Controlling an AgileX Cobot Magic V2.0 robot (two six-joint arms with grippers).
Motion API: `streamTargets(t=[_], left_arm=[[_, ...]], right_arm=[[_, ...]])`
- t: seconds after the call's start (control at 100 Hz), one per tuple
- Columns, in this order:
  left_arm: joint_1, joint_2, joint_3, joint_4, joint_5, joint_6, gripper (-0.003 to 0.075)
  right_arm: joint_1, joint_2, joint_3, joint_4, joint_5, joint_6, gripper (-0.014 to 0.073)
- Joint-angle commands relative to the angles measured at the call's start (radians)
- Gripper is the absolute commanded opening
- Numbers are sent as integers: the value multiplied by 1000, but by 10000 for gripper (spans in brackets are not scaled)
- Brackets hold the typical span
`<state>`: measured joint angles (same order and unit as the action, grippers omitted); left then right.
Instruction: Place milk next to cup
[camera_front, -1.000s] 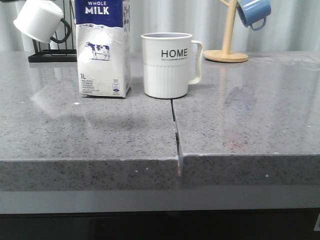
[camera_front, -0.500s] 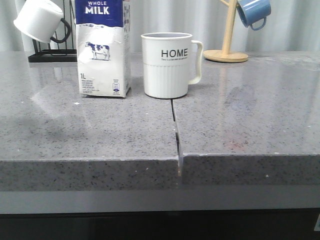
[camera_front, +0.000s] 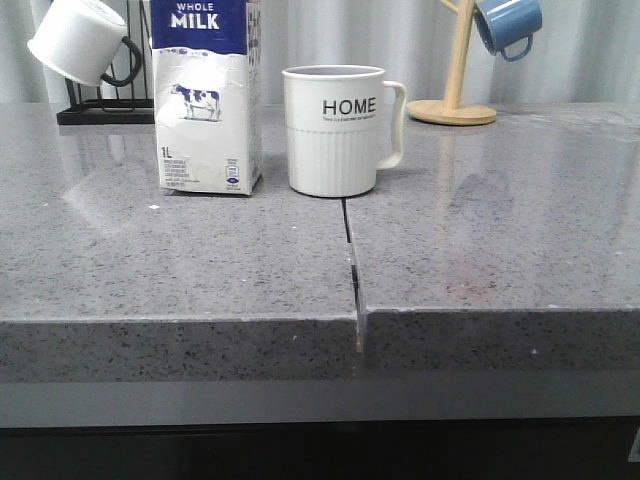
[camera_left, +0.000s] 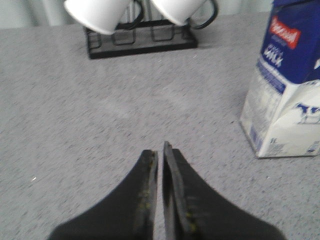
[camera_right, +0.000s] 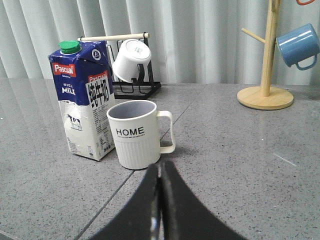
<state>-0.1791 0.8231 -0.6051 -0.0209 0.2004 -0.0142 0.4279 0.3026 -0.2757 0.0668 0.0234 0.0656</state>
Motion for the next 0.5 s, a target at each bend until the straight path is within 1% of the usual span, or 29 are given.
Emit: streamTargets(t=[0.0, 0.05, 0.12, 0.18, 0.28, 0.49], left_arm=[[21, -65, -14, 21, -28, -32, 8], [26, -100, 1, 21, -23, -32, 7], [26, -147, 10, 21, 26, -32, 4], [26, -184, 17, 21, 69, -32, -18], [35, -249, 44, 36, 75, -32, -21], [98, -385, 120, 38, 90, -32, -21]], right_arm=[[-2, 5, -25, -7, -72, -6, -70], [-2, 5, -25, -7, -72, -6, -70], [-2, 5, -25, -7, -72, -6, -70], [-2, 5, -25, -7, -72, -6, -70], [-2, 5, -25, -7, -72, -6, -70], [-2, 5, -25, -7, -72, -6, -70]])
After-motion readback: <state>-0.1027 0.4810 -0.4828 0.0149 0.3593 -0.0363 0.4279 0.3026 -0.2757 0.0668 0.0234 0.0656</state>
